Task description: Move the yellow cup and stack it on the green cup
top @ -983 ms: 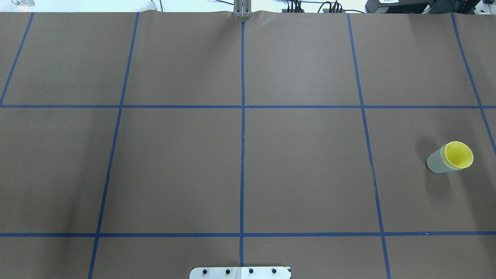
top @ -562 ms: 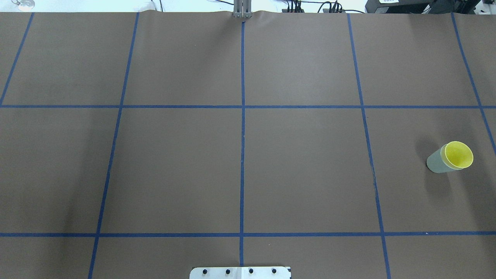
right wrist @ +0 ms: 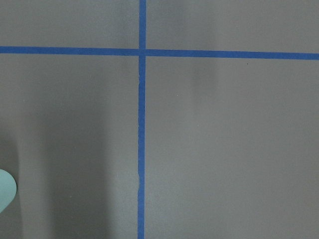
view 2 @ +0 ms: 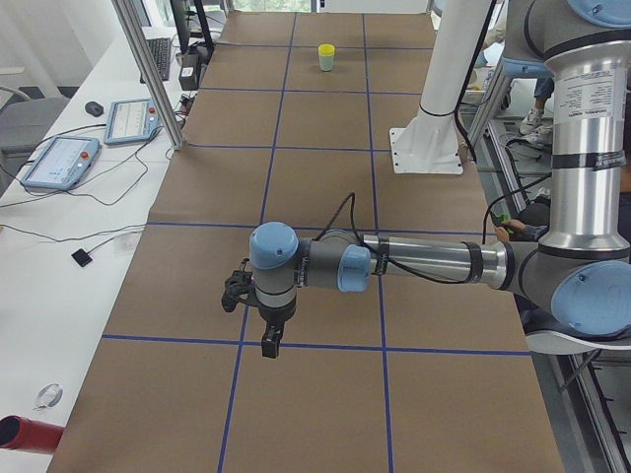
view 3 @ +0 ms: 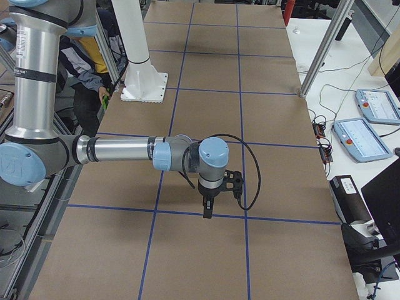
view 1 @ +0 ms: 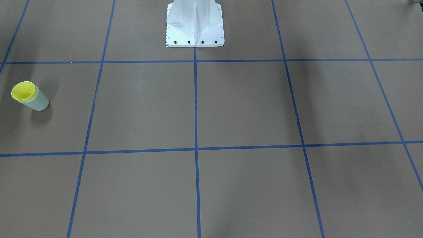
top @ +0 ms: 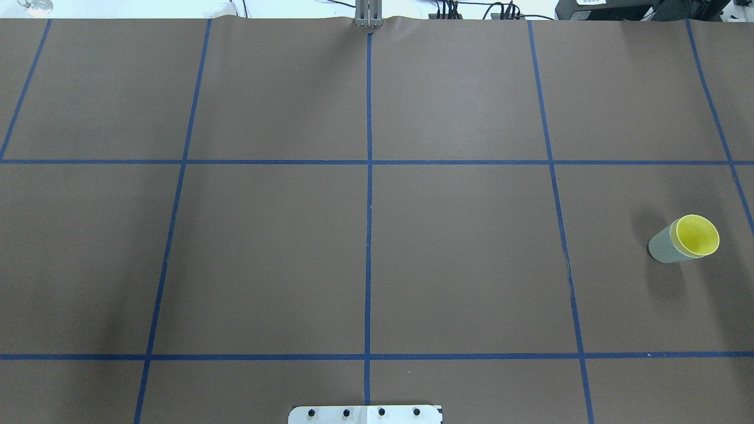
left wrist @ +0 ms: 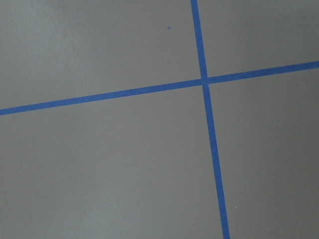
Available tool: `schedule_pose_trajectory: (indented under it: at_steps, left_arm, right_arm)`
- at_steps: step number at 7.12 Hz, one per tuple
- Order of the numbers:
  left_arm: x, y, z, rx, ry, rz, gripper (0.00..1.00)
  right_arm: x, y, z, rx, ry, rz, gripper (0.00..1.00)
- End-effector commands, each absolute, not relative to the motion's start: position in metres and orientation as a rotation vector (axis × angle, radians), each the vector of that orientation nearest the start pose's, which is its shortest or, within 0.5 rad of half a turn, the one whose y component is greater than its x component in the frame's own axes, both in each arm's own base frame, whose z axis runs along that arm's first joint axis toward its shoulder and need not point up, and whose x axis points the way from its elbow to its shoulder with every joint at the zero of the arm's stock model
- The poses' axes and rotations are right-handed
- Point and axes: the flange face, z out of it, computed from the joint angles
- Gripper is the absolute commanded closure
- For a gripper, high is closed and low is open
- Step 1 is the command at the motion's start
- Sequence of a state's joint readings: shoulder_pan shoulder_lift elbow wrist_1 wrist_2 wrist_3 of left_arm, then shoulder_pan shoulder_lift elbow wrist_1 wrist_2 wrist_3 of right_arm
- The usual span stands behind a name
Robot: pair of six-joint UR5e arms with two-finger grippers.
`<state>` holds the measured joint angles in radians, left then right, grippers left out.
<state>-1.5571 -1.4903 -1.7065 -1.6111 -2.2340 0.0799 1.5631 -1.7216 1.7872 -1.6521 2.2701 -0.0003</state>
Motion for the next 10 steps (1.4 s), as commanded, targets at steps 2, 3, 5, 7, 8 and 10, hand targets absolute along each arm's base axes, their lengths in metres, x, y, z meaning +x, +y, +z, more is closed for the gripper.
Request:
schedule_pose_trajectory:
  at_steps: [2,3,5,7,8,10]
  left_arm:
    - [-0.0653,-0.4623,0.6349,0.115,0.664,0.121,0.00]
    - [-0.0653,-0.4616,0.6356,0.113,0.664,0.120,0.00]
    - [-0.0653,-0.4615,0.6358,0.112,0.664,0.120,0.00]
    - [-0.0653,-0.4614,0.6365,0.110,0.664,0.119,0.00]
    - [-0.0653,-0.4614,0.6365,0.111,0.664,0.121,0.00]
    - [-0.0653,-0.4615,0.6364,0.111,0.664,0.118,0.00]
  right_arm:
    - [0.0659,-0.4266,0.6364,-0.013,-0.699,-0.004,0.00]
    - [0.0659,-0.4266,0.6364,-0.013,-0.699,-0.004,0.00]
    - [0.0659,-0.4263,0.6394,-0.019,-0.699,-0.001,0.00]
    - [0.0659,-0.4262,0.6402,-0.020,-0.699,-0.001,0.00]
    - [0.0659,-0.4262,0.6402,-0.020,-0.699,-0.001,0.00]
    - [0.0659,-0.4258,0.6432,-0.026,-0.699,0.001,0.00]
